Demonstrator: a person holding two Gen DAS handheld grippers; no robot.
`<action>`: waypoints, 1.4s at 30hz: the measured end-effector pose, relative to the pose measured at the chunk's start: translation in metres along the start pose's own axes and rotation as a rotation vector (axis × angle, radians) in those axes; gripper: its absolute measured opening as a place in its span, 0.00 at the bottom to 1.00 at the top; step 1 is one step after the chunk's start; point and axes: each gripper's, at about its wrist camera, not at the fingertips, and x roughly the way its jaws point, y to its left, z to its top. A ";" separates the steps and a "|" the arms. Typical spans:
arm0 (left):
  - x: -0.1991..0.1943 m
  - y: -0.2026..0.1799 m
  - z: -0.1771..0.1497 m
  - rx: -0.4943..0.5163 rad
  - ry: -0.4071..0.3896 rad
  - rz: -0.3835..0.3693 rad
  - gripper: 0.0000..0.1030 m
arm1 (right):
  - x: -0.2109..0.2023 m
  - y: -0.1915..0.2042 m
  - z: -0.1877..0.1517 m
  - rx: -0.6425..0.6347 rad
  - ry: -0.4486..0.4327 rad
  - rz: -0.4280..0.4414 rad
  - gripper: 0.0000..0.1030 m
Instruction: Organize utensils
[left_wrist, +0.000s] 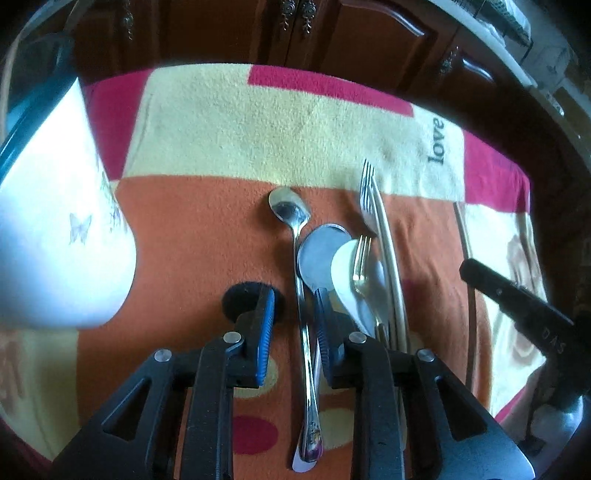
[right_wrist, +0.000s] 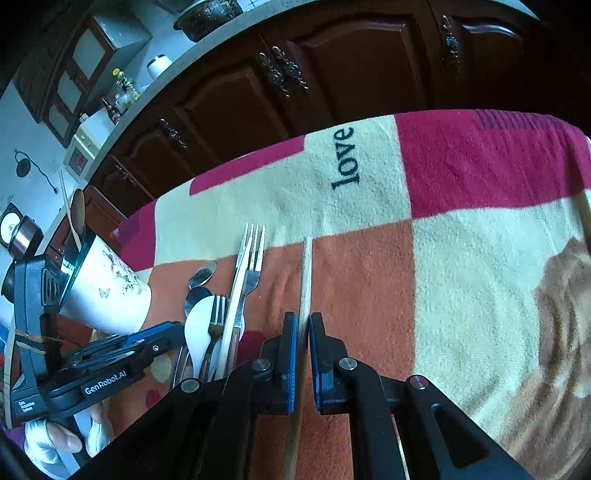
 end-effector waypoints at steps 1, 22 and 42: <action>-0.002 -0.001 -0.002 0.003 -0.010 0.001 0.21 | 0.000 -0.001 0.000 0.000 0.000 0.003 0.06; 0.001 -0.010 0.017 -0.052 0.011 -0.065 0.20 | 0.014 -0.014 -0.005 0.053 0.035 0.047 0.06; -0.019 -0.026 0.016 0.063 -0.043 -0.105 0.02 | 0.036 -0.010 0.022 -0.003 0.053 0.051 0.06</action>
